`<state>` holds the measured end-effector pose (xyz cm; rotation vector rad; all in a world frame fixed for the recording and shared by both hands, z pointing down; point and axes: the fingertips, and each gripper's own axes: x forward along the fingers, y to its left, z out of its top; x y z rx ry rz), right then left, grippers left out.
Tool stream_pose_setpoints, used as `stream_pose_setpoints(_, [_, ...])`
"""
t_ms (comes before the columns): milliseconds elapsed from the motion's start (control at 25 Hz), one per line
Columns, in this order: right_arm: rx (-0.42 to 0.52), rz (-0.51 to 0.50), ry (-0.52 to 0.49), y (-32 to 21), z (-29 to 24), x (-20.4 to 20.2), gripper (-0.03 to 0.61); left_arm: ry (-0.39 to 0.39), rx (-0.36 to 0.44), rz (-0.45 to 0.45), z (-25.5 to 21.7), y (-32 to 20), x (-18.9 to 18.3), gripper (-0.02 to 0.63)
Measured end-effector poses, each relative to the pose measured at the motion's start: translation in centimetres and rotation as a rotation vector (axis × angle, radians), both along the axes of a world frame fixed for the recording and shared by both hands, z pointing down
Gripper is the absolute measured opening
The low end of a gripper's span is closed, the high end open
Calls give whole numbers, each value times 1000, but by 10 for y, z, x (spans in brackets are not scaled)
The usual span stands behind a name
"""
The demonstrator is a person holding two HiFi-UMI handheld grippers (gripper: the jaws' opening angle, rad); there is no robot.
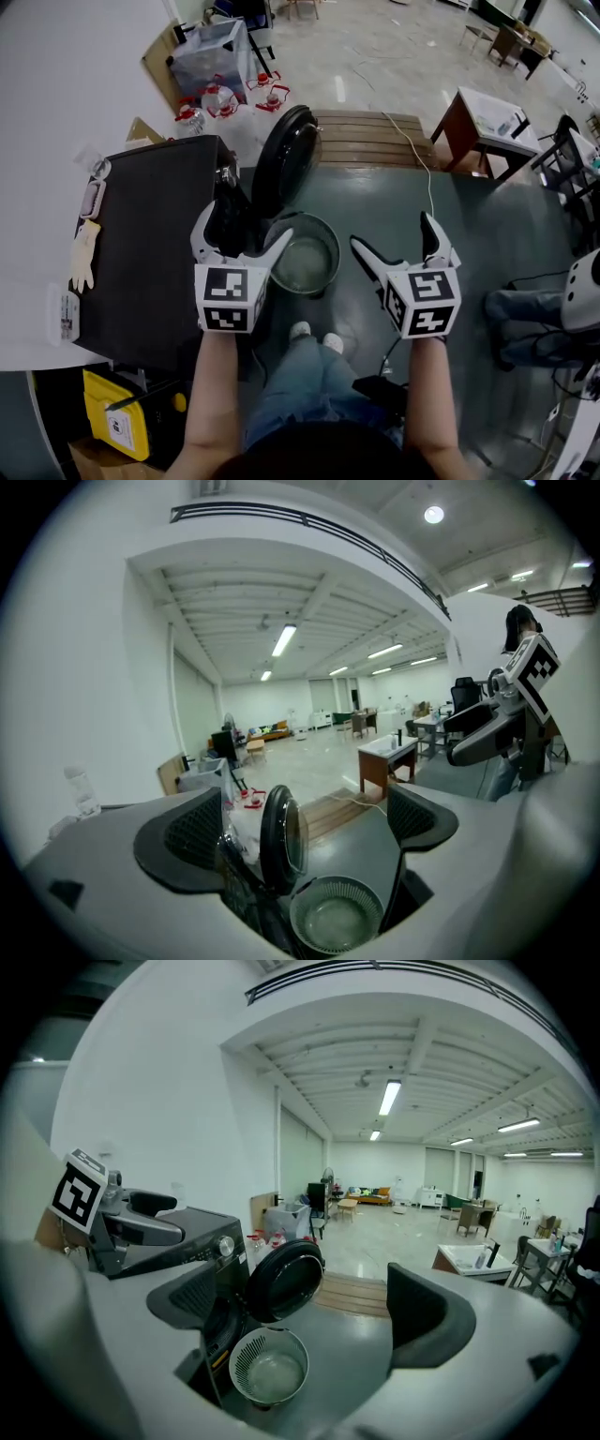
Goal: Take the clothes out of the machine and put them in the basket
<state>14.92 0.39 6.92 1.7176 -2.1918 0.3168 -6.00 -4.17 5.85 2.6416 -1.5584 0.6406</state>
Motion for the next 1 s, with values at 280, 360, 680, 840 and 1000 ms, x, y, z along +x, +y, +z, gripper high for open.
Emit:
stream_pose_setpoints(280, [-92,51,-8,-16,38,-15,565,51,-84,70,38,-24,1,552])
stream_pose_setpoints(360, [-121,57,-8,-17,49,-17,565,68,-113,76,50,-27,2,552])
stream_pose_setpoints(680, [-227,89,-29,-27,100,-28,564,109,-210,49,99,-42,-5,552])
stream_pose_setpoints(840, [-267,105,-59,-31,127,-36,563,137,-242,25,123,-46,-2,552])
stream_pose_setpoints(1000, [-298,92,-98,-37,152,-44,551,140,-289,15,152,-46,4,552])
